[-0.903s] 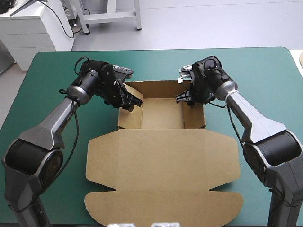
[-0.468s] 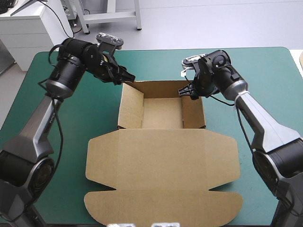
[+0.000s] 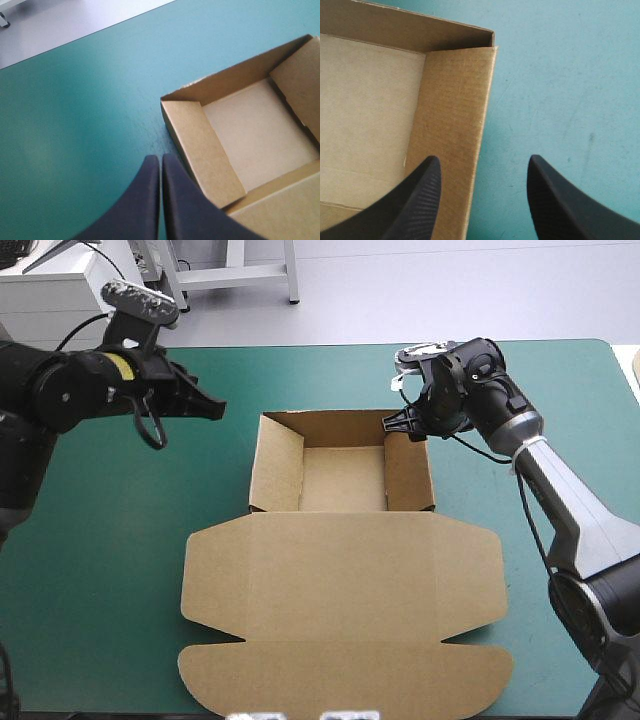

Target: Fold the box

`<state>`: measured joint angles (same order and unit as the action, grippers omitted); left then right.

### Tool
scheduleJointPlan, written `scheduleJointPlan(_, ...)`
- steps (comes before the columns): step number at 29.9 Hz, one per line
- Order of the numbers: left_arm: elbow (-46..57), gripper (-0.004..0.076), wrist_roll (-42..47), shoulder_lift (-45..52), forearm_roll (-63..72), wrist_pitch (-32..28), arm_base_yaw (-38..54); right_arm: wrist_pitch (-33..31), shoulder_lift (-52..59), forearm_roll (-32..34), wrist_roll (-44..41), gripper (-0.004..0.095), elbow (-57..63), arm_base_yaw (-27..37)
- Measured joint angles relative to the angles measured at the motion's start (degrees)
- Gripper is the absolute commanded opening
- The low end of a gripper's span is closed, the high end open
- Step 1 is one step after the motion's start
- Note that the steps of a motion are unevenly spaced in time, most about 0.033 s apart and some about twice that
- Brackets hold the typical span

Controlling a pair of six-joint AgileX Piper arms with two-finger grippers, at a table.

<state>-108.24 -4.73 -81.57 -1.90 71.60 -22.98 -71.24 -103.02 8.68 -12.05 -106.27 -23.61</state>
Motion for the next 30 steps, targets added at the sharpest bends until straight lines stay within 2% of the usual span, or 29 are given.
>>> scheduleJointPlan(8, 22.33, -0.0008, -0.12, 14.9, 0.0, -0.99, 0.0, -0.02, -0.48, -0.99, -1.13, 0.0484, 4.37, 0.05)
scheduleJointPlan(16, 48.78, -0.0008, 0.03, 28.65, 0.18, -10.74, 0.0, 0.13, -3.64, -3.08, -1.18, 0.0484, 5.8, 0.3)
scheduleJointPlan(24, 67.2, -0.0008, 0.09, 40.7, 8.99, -19.19, 0.0, 0.41, -7.67, -3.87, -1.18, 0.0478, 5.86, 0.47)
scheduleJointPlan(27, 71.72, -0.0008, 0.03, 43.51, 11.13, -22.27, 0.0, 0.54, -8.78, -3.92, -1.18, 0.0353, 5.97, 0.47)
scheduleJointPlan(30, 75.73, -0.0008, 0.03, 45.45, 11.64, -22.96, 0.0, 0.65, -9.93, -4.18, -1.18, 0.004, 6.04, 0.47)
